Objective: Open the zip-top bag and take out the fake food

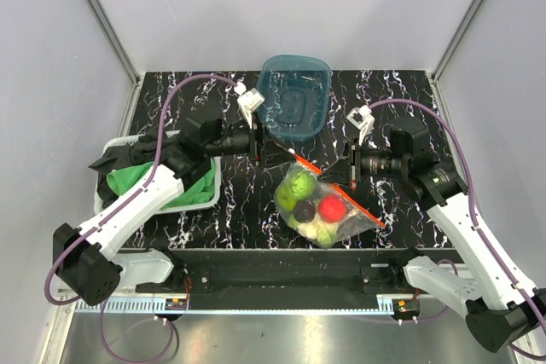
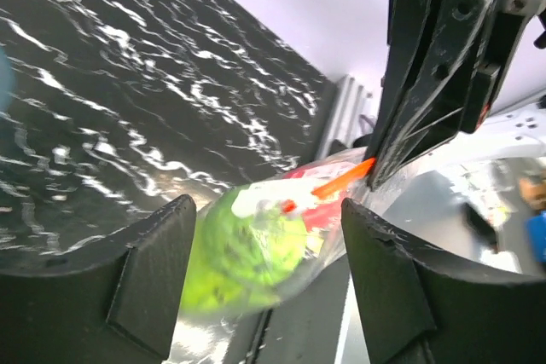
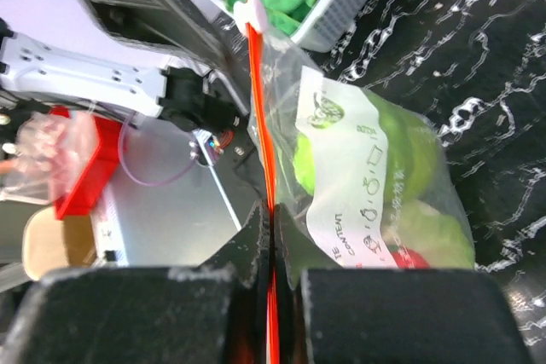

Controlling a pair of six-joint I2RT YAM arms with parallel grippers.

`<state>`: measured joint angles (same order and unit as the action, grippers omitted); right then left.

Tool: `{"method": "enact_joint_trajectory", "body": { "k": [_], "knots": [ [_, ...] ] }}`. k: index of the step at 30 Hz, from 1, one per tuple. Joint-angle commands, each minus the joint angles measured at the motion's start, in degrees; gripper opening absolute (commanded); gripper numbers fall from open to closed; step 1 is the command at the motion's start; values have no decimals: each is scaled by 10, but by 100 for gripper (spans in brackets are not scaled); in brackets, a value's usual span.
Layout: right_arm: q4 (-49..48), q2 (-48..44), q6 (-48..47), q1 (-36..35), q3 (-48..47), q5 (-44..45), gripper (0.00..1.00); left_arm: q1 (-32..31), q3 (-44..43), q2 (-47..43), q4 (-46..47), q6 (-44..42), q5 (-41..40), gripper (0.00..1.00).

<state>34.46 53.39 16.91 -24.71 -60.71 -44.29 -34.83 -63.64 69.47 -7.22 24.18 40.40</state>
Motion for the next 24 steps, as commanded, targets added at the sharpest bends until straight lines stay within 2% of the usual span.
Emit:
{"method": "enact_joint_trajectory", "body": {
  "k": [1,3,4,7,9,11,14,24],
  "knots": [
    [-80,-2,64,-3,-15,-47,0,19,92,-15,291,144,62,73],
    [-85,-5,67,-3,-17,-48,0,27,126,-7,394,195,85,73],
    [-90,-6,71,-3,-15,-52,0,33,158,-1,522,261,103,72],
    [-102,-7,76,-4,-10,-62,0,34,178,40,691,364,120,72],
    [-102,0,79,-3,-14,-66,0,28,181,62,736,395,122,70],
    [-102,5,88,-3,-20,-69,0,14,174,64,737,395,122,70],
    [-104,1,98,-3,-22,-60,0,-9,154,60,666,350,136,69],
    [-127,-14,141,-3,-21,-61,0,-25,187,29,624,316,129,72]
  ]
}}
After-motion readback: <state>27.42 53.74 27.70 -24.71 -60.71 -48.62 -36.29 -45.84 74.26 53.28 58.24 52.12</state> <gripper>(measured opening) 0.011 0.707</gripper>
